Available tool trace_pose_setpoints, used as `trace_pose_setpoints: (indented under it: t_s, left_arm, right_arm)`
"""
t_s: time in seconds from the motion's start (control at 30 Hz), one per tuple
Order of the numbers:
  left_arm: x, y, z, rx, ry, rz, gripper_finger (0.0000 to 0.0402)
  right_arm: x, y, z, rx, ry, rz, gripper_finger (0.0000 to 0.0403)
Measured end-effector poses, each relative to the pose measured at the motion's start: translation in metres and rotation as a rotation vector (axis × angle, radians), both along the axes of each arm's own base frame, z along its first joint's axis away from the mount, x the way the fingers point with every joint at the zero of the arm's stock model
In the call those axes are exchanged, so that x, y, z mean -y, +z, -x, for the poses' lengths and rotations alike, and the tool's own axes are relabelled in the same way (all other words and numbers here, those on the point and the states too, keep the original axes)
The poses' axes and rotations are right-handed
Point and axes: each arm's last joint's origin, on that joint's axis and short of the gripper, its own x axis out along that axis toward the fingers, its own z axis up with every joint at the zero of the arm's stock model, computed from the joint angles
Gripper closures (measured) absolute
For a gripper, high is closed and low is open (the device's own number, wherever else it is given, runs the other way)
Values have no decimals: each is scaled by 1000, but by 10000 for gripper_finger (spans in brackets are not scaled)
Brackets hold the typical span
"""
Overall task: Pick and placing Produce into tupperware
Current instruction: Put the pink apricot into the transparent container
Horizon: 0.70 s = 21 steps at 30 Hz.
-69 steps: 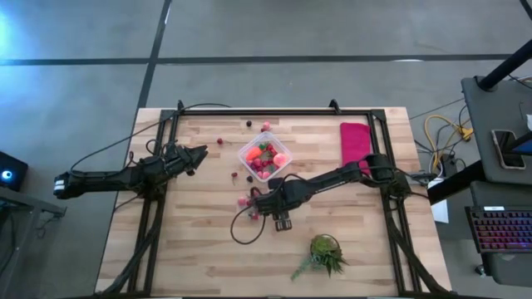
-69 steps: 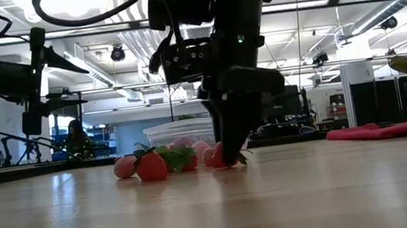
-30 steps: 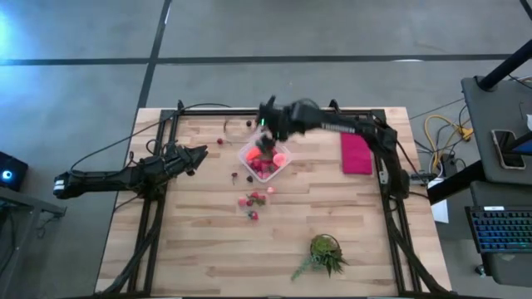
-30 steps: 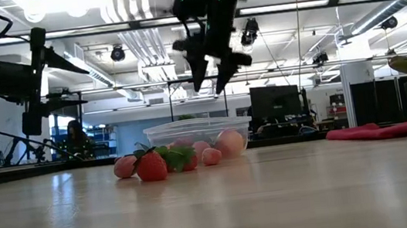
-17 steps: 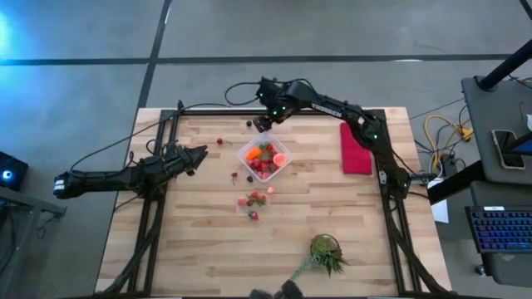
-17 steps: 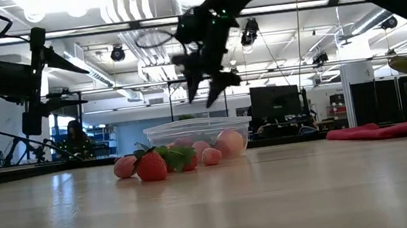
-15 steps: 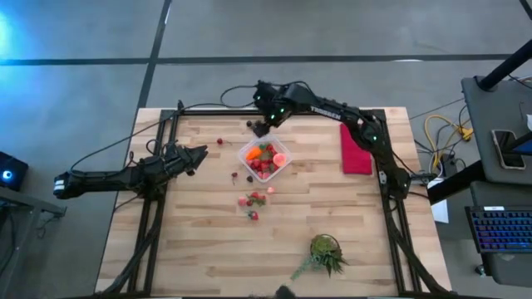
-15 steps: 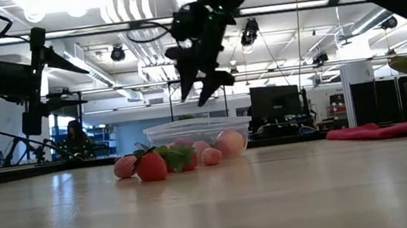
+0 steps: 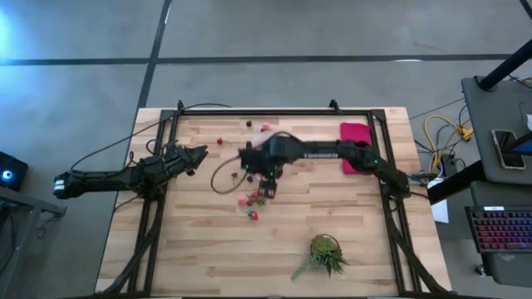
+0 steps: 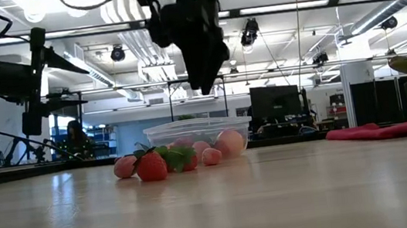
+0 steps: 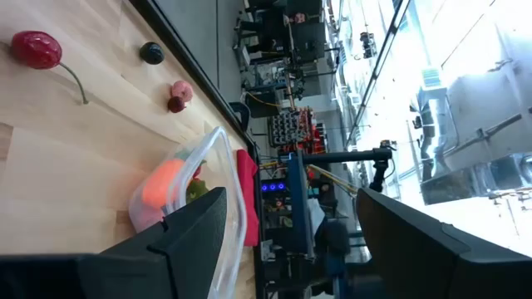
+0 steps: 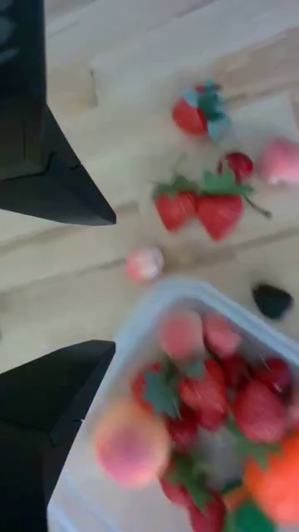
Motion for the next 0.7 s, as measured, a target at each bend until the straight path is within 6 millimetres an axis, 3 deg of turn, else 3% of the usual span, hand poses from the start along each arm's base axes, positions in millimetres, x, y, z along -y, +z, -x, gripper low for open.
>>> trace_pose_setpoints:
  t_s: [0.33,0.7]
  left_arm:
    - [0,0,0,0,0,0,146]
    - [0,0,0,0,0,0,146]
  right_arm:
    - [-48,-56,3,-45,-99,29,175]
    - [-46,-89,10,-42,-138,273,177]
